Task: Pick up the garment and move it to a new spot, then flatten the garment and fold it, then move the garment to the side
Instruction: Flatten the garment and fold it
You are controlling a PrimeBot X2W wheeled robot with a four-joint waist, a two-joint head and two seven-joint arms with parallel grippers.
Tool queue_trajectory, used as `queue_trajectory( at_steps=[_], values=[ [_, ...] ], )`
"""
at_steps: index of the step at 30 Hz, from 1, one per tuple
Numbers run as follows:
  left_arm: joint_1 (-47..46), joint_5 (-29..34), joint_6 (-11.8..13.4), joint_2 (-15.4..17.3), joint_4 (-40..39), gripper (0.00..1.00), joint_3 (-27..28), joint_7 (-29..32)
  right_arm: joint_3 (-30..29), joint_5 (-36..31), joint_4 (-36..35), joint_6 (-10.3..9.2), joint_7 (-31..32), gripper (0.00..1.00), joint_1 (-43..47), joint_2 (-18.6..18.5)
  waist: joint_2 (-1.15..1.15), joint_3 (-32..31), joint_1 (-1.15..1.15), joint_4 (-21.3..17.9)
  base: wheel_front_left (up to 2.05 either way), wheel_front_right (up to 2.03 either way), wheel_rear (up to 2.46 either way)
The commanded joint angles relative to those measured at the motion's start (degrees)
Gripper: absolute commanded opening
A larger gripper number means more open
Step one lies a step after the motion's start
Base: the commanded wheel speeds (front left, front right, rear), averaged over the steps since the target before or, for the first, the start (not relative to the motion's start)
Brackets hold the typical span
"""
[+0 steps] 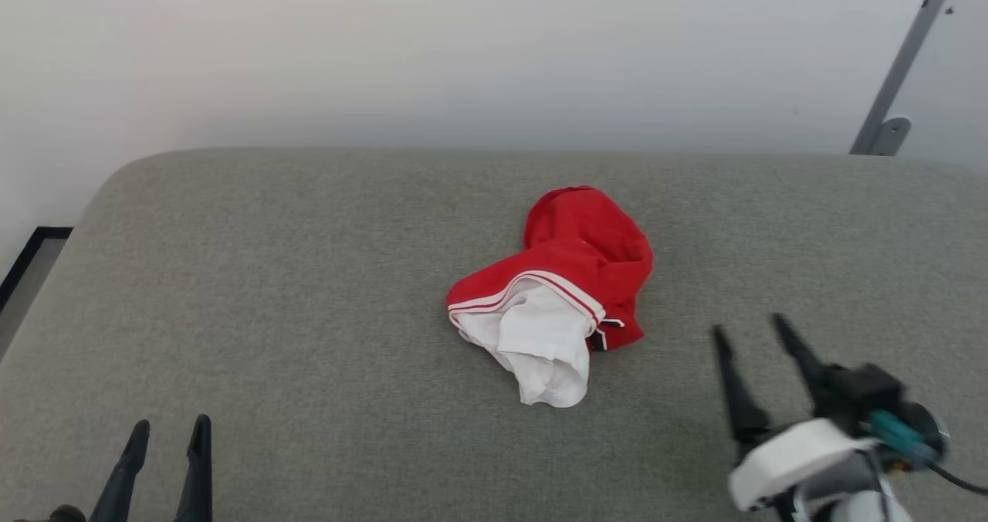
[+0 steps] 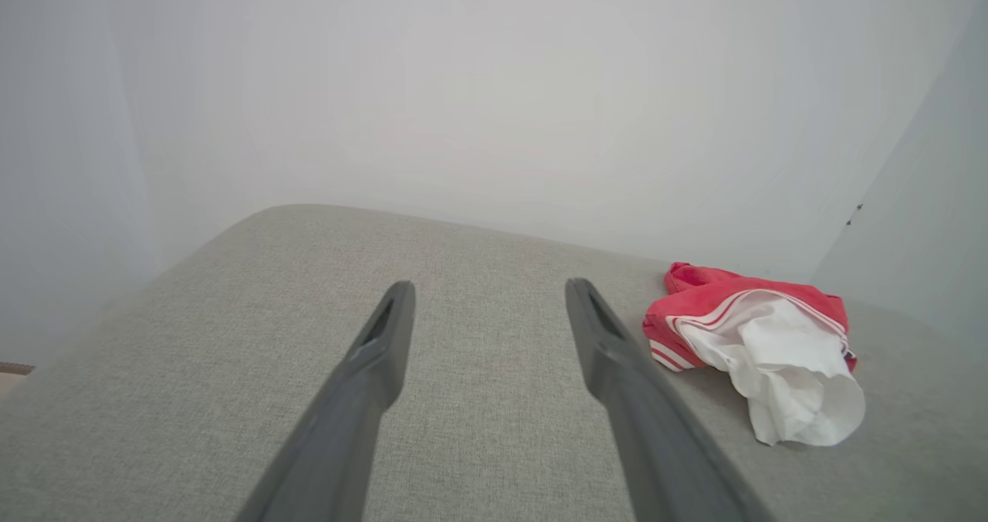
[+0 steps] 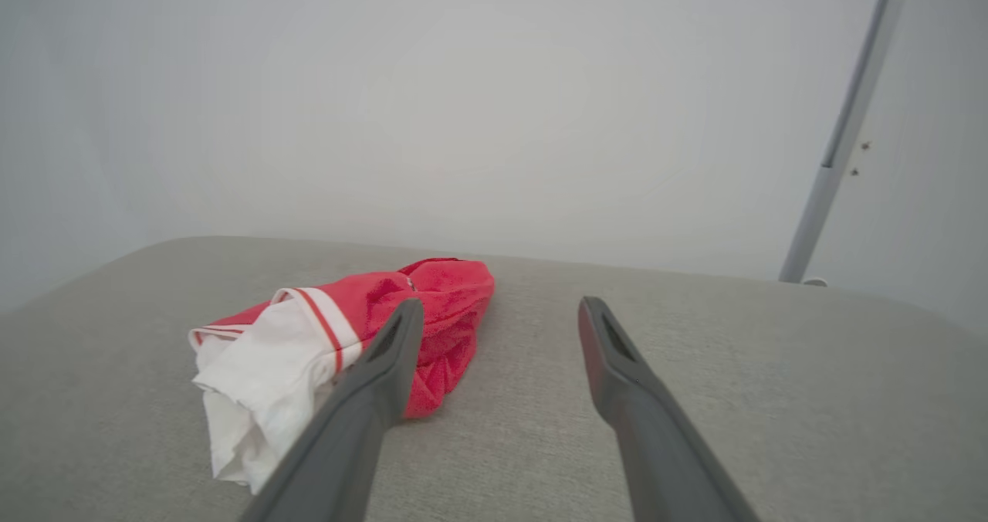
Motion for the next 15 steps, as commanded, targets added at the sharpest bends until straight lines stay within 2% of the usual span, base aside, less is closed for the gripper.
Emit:
queue_trajectory(
  at_steps=[1, 8, 15],
  values=[
    [-0.04, -0.25, -0.16, 0.12, -0.13, 1.0, -0.12, -0.3, 1.15, -0.04, 0.22, 0.0, 0.66, 1.0, -0.98, -0.36, 0.0, 0.16, 0.0, 0.51, 0.0, 0.0, 0.0],
    [-1.32, -0.59, -0.16, 0.62, 0.91, 1.0, -2.6, -0.3, 12.44, 2.07, 2.7, -0.01, 8.33, 1.0, -5.49, -2.78, 0.0, 0.67, 0.0, 4.33, 0.0, 0.0, 0.0],
    [-3.17, -1.13, -0.16, 0.34, 2.18, 1.0, -4.76, -0.3, 17.69, 1.27, 7.94, -0.01, 17.11, 1.0, -11.05, -4.67, 0.0, 2.33, 0.0, 8.34, 0.0, 0.0, 0.0]
  ],
)
